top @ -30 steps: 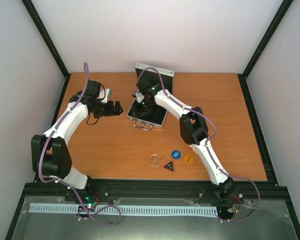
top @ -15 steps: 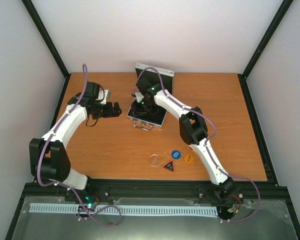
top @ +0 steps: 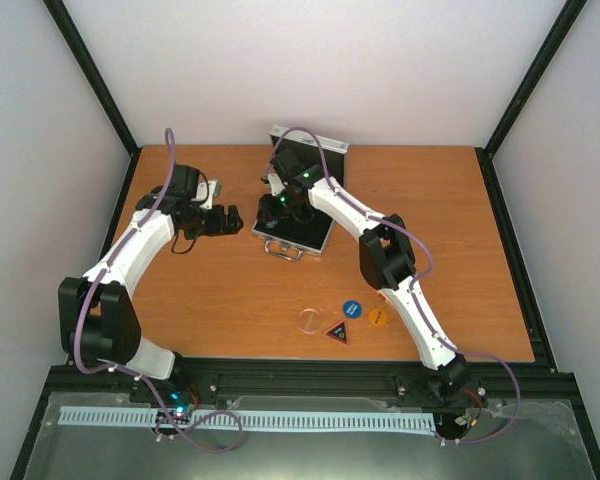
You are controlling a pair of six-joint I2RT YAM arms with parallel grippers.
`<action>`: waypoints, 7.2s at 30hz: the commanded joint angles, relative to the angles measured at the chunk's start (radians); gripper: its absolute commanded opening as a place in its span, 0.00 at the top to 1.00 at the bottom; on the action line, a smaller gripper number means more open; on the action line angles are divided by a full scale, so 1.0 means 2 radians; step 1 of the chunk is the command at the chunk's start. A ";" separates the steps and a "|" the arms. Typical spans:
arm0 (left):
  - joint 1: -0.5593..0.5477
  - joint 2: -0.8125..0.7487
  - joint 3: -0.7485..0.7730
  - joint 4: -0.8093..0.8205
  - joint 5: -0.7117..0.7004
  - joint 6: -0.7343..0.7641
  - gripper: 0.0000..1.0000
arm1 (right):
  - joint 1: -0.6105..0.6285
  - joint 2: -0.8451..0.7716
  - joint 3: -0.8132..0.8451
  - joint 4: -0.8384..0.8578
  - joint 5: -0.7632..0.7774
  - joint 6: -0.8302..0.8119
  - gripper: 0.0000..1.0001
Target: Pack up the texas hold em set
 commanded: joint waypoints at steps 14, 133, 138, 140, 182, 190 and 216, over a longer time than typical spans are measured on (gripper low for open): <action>0.002 -0.009 0.002 0.009 0.004 0.004 0.00 | -0.007 0.031 0.044 0.014 0.043 -0.011 0.54; 0.002 -0.017 -0.014 0.018 0.019 0.004 0.00 | 0.012 0.014 0.010 -0.025 0.190 -0.126 0.68; 0.003 -0.017 -0.014 0.019 0.019 0.005 0.00 | 0.016 -0.004 -0.016 -0.017 0.189 -0.127 0.68; 0.003 -0.017 -0.014 0.020 0.019 0.005 0.00 | 0.017 -0.011 -0.020 -0.016 0.194 -0.127 0.65; 0.002 -0.027 -0.022 0.017 0.025 0.005 0.00 | 0.048 0.016 0.010 -0.015 0.258 -0.117 0.38; 0.003 -0.029 -0.025 0.015 0.024 0.007 0.00 | 0.047 0.031 0.020 -0.016 0.282 -0.117 0.28; 0.003 -0.024 -0.027 0.018 0.027 0.007 0.00 | 0.018 0.037 0.030 -0.007 0.278 -0.141 0.28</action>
